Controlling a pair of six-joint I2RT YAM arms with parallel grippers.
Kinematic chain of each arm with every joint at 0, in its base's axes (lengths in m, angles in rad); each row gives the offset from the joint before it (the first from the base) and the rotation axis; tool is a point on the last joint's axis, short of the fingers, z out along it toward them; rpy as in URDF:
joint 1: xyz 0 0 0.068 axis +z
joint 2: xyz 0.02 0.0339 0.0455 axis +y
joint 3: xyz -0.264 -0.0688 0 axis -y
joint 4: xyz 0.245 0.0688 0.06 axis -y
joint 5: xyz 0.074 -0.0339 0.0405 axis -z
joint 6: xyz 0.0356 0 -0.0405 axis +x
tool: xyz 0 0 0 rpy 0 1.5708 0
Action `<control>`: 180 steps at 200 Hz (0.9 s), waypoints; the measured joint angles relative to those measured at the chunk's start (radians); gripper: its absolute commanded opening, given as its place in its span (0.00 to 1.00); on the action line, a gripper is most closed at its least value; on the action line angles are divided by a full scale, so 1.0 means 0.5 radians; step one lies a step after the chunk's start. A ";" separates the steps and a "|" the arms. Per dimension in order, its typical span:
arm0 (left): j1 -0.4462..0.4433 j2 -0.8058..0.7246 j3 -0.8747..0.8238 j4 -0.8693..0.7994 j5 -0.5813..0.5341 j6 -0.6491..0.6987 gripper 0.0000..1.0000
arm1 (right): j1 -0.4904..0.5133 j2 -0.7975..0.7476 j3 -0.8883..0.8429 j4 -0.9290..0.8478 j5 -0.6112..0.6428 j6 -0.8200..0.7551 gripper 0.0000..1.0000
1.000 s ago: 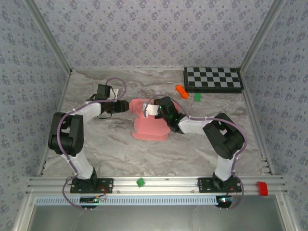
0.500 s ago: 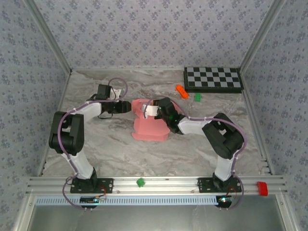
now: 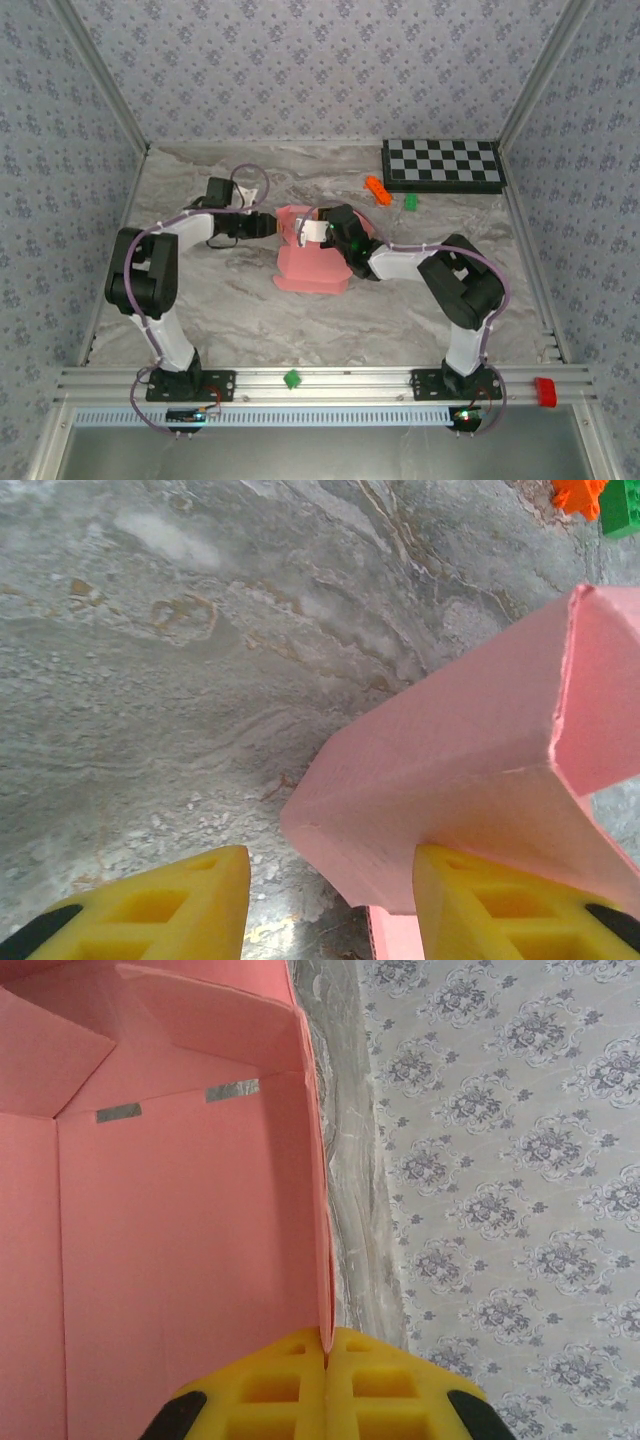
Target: Fold the paper box
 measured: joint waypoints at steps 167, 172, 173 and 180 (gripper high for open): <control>-0.081 0.090 0.044 0.113 0.142 -0.061 0.41 | 0.002 0.027 -0.011 0.041 0.073 -0.036 0.00; -0.083 0.092 0.044 0.121 0.142 -0.065 0.41 | 0.002 0.027 -0.011 0.041 0.077 -0.036 0.00; -0.084 0.092 0.044 0.124 0.143 -0.068 0.41 | 0.002 0.027 -0.011 0.041 0.078 -0.036 0.00; -0.090 0.093 0.044 0.134 0.142 -0.078 0.41 | 0.002 0.028 -0.011 0.041 0.081 -0.036 0.00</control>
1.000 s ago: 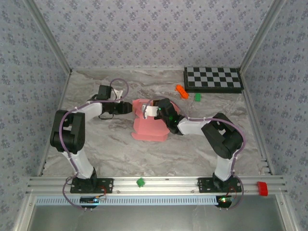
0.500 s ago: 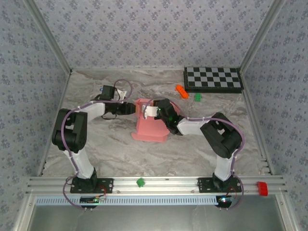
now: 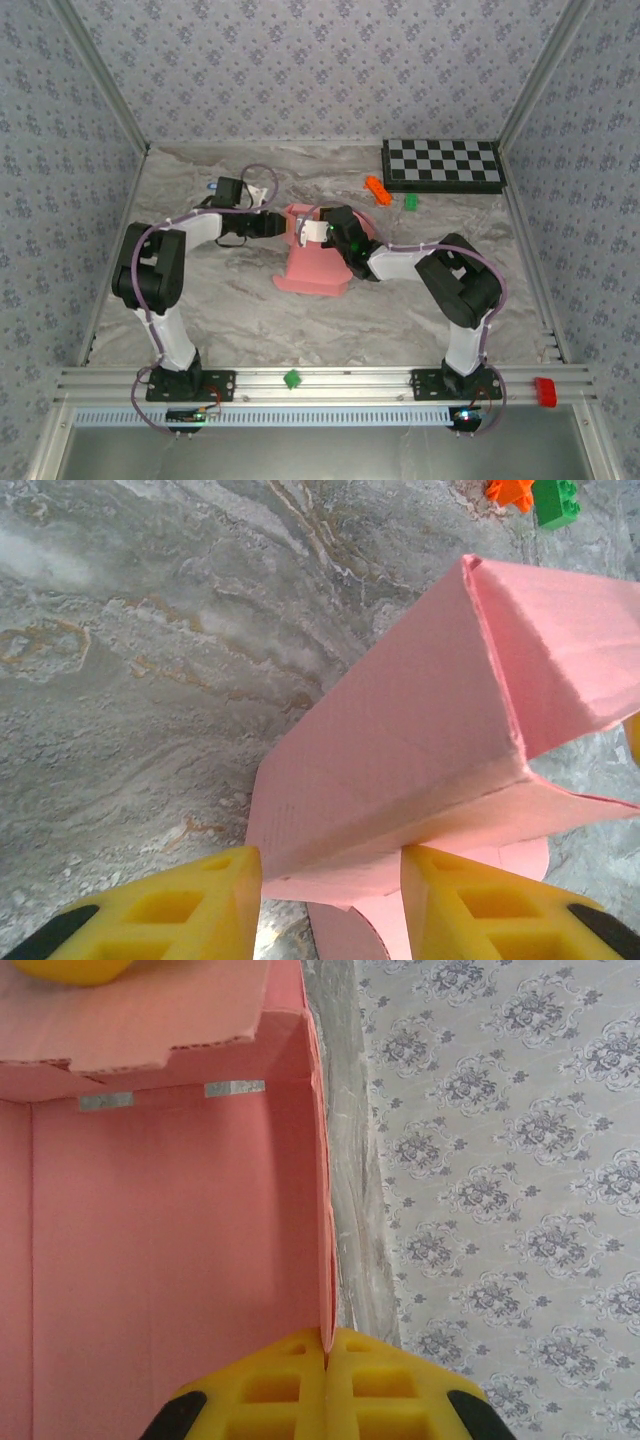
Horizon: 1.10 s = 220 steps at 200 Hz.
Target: Fold the paper box
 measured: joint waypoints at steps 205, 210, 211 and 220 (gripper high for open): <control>-0.127 0.071 -0.065 0.371 -0.131 -0.150 0.42 | 0.013 0.008 0.000 0.032 0.027 -0.001 0.00; -0.127 0.071 -0.076 0.395 -0.139 -0.150 0.42 | 0.014 0.008 0.000 0.032 0.027 -0.001 0.00; -0.127 0.071 -0.078 0.399 -0.139 -0.151 0.42 | 0.014 0.008 0.000 0.031 0.027 0.000 0.00; -0.127 0.071 -0.101 0.447 -0.146 -0.157 0.42 | 0.014 0.008 0.000 0.033 0.027 0.000 0.00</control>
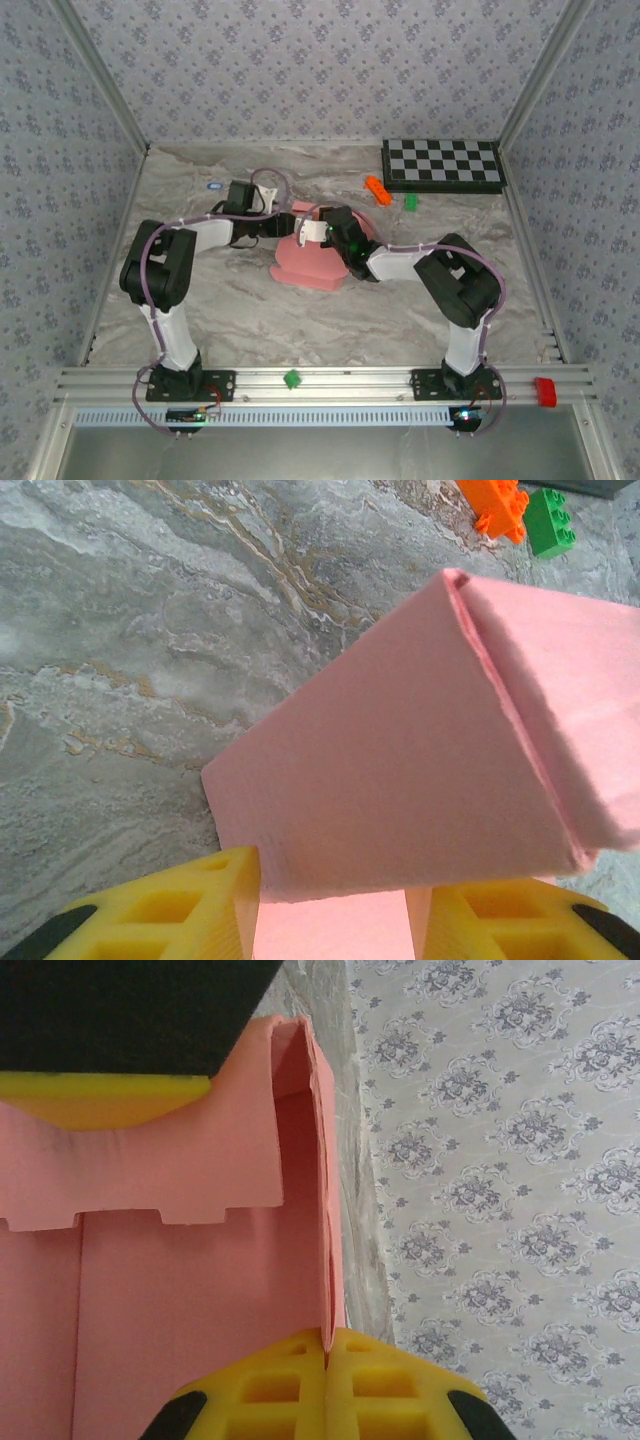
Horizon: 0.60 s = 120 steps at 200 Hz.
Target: Fold the paper box
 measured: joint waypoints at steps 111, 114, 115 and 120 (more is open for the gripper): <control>-0.026 0.000 -0.099 0.253 -0.039 -0.006 0.43 | 0.007 -0.001 0.000 0.004 0.002 -0.001 0.00; -0.026 0.000 -0.099 0.254 -0.039 -0.006 0.43 | 0.007 0.000 0.000 0.004 0.002 0.000 0.00; -0.026 0.000 -0.099 0.255 -0.040 -0.006 0.43 | 0.007 -0.001 0.000 0.004 0.002 -0.001 0.00; -0.026 0.000 -0.099 0.259 -0.042 -0.006 0.43 | 0.007 -0.001 0.000 0.005 0.002 -0.001 0.00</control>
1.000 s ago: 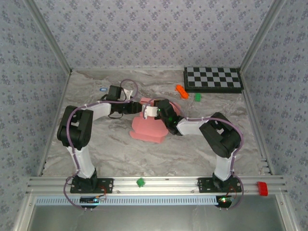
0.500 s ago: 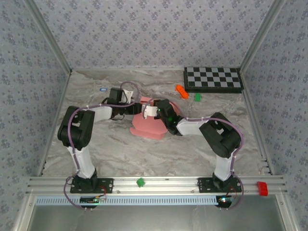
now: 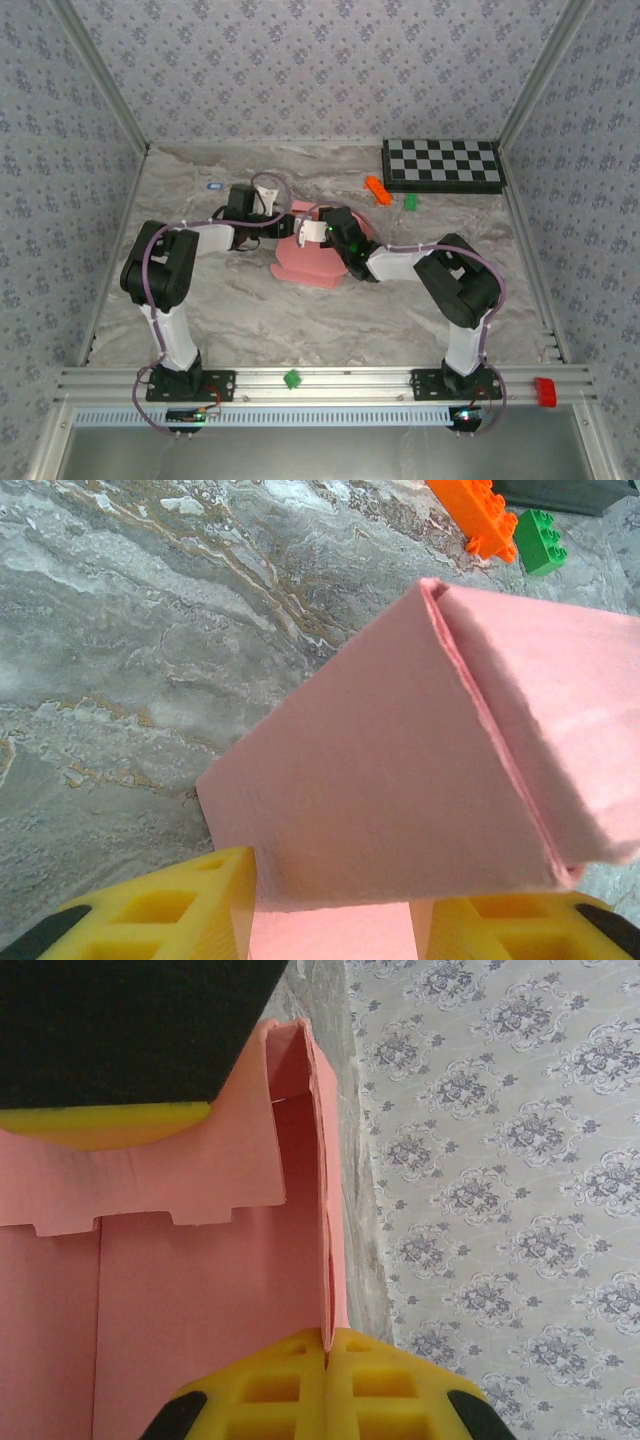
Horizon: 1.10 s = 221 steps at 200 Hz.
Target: Fold the paper box
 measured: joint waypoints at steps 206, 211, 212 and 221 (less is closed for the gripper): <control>-0.084 0.021 -0.043 0.211 -0.177 0.061 0.35 | -0.001 0.000 0.000 -0.002 0.021 -0.005 0.00; -0.085 0.024 -0.043 0.220 -0.182 0.061 0.34 | -0.002 0.000 0.000 -0.002 0.021 -0.005 0.00; -0.087 0.025 -0.043 0.222 -0.182 0.061 0.34 | -0.002 0.000 0.000 -0.002 0.021 -0.005 0.00; -0.089 0.027 -0.043 0.227 -0.189 0.061 0.33 | -0.002 0.000 0.000 -0.002 0.022 -0.005 0.00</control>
